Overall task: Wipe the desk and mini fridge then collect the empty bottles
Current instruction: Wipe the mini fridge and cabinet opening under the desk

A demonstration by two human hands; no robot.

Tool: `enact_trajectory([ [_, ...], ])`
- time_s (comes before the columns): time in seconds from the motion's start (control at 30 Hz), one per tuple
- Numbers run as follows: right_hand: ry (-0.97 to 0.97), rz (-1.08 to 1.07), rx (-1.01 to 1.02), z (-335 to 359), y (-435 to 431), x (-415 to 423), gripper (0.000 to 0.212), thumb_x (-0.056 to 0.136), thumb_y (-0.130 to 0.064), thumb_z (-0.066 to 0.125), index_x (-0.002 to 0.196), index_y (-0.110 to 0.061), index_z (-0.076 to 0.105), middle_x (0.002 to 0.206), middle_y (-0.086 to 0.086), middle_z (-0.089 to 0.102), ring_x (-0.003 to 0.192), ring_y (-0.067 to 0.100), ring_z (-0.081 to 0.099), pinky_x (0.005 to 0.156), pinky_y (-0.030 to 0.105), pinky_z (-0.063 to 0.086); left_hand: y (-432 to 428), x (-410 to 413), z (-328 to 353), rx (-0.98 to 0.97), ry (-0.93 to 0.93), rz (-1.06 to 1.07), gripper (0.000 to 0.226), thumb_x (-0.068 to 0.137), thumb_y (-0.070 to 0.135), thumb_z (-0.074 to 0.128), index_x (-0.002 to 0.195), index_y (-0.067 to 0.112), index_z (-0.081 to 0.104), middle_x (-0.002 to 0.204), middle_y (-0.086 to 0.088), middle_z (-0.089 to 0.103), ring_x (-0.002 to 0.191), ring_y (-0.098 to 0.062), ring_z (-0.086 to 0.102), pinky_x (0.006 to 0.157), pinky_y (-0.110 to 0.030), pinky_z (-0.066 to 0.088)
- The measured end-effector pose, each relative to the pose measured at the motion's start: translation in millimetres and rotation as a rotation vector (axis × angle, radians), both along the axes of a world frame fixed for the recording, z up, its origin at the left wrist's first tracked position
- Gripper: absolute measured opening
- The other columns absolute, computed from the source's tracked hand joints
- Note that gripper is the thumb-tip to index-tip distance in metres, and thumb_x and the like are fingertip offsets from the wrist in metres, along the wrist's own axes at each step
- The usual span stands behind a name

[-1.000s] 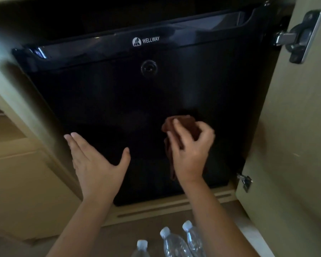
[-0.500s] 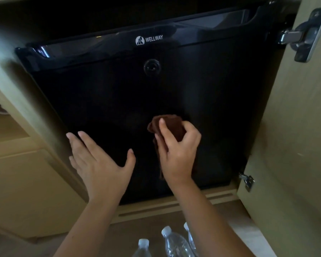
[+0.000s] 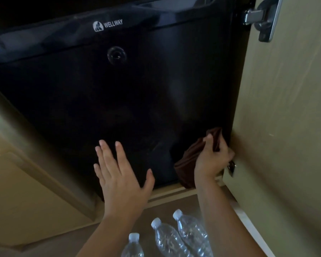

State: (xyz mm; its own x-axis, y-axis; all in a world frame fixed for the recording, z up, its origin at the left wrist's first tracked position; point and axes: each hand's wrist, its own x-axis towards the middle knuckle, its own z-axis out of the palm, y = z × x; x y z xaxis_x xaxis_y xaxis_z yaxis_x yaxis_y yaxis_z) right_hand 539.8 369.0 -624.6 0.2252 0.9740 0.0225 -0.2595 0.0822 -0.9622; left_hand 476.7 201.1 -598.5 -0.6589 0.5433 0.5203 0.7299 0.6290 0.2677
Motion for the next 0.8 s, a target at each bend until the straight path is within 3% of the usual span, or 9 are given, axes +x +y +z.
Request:
enact_trajectory([
  [0.03, 0.051, -0.012, 0.041, 11, 2, -2, 0.033, 0.086, -0.012, 0.061, 0.119, -0.007, 0.059, 0.114, 0.01, 0.039, 0.088, 0.0, 0.055, 0.068, -0.006, 0.036, 0, -1, 0, 0.009, -0.007, -0.001, 0.088, 0.075, 0.054, 0.039, 0.143, 0.006, 0.011, 0.151, -0.027, 0.004, 0.139, -0.037, 0.002, 0.105, -0.052, 0.009],
  [0.1, 0.063, -0.043, 0.126, 24, 5, -7, 0.034, 0.085, -0.013, 0.063, 0.118, -0.009, 0.06, 0.111, 0.007, 0.038, 0.085, -0.005, 0.053, 0.075, -0.001, 0.04, 0, -2, 1, 0.022, -0.008, -0.012, 0.087, 0.075, 0.054, 0.039, 0.143, 0.007, 0.009, 0.151, -0.026, 0.002, 0.14, -0.035, 0.0, 0.106, -0.051, 0.007],
  [0.2, 0.062, -0.063, 0.129, 10, 4, -12, 0.035, 0.085, -0.021, 0.064, 0.118, -0.01, 0.061, 0.112, 0.004, 0.038, 0.098, 0.019, 0.056, 0.087, 0.012, 0.046, -3, -4, -1, 0.017, 0.004, -0.025, 0.087, 0.075, 0.053, 0.039, 0.143, 0.009, 0.009, 0.152, -0.024, 0.001, 0.14, -0.034, -0.001, 0.106, -0.05, 0.006],
  [0.33, 0.062, -0.071, -0.077, -12, 1, -6, 0.035, 0.09, -0.022, 0.057, 0.124, -0.012, 0.056, 0.123, 0.016, 0.04, 0.095, 0.014, 0.051, 0.069, -0.009, 0.032, -11, -7, -2, 0.022, 0.001, -0.026, 0.087, 0.075, 0.053, 0.039, 0.143, 0.009, 0.009, 0.153, -0.022, -0.001, 0.141, -0.032, -0.004, 0.107, -0.049, 0.004],
  [0.43, 0.067, -0.059, -0.026, 0, 4, -8, 0.034, 0.09, -0.02, 0.057, 0.123, -0.011, 0.057, 0.12, 0.016, 0.045, 0.095, 0.0, 0.053, 0.078, -0.002, 0.04, -19, -10, -7, 0.028, -0.009, -0.013, 0.087, 0.075, 0.052, 0.04, 0.144, 0.008, 0.01, 0.153, -0.021, -0.001, 0.141, -0.03, -0.007, 0.108, -0.049, 0.002],
  [0.5, 0.062, -0.069, 0.12, 15, -1, -17, 0.035, 0.088, -0.019, 0.061, 0.121, -0.01, 0.058, 0.113, 0.011, 0.042, 0.095, 0.012, 0.056, 0.086, 0.012, 0.046, -24, -15, -10, 0.027, -0.022, 0.018, 0.088, 0.076, 0.052, 0.043, 0.144, 0.009, 0.007, 0.153, -0.021, -0.003, 0.141, -0.03, -0.008, 0.108, -0.048, 0.001],
  [0.57, 0.04, -0.084, 0.25, 27, -7, -26, 0.036, 0.086, -0.016, 0.063, 0.12, -0.007, 0.058, 0.109, 0.008, 0.036, 0.092, 0.012, 0.054, 0.083, 0.009, 0.045, -31, -25, -9, 0.048, -0.047, 0.086, 0.094, 0.079, 0.048, 0.055, 0.144, 0.005, 0.004, 0.153, -0.022, -0.005, 0.141, -0.031, -0.009, 0.11, -0.048, 0.001],
  [0.67, -0.018, -0.113, 0.353, 20, -3, -27, 0.036, 0.084, -0.015, 0.064, 0.118, -0.003, 0.059, 0.106, 0.01, 0.035, 0.092, -0.003, 0.048, 0.084, 0.005, 0.041, -40, -43, -4, 0.088, -0.096, 0.187, 0.098, 0.08, 0.04, 0.063, 0.144, 0.0, 0.001, 0.152, -0.024, -0.006, 0.141, -0.034, -0.007, 0.111, -0.048, 0.001],
  [0.8, 0.022, -0.159, 0.178, 9, 11, -14, 0.036, 0.087, -0.017, 0.061, 0.121, -0.005, 0.058, 0.107, 0.013, 0.036, 0.089, 0.006, 0.05, 0.08, 0.001, 0.038, -54, -61, -1, 0.135, -0.179, 0.269, 0.101, 0.079, 0.038, 0.064, 0.145, 0.001, -0.002, 0.153, -0.023, -0.008, 0.141, -0.034, -0.006, 0.112, -0.048, 0.001],
])
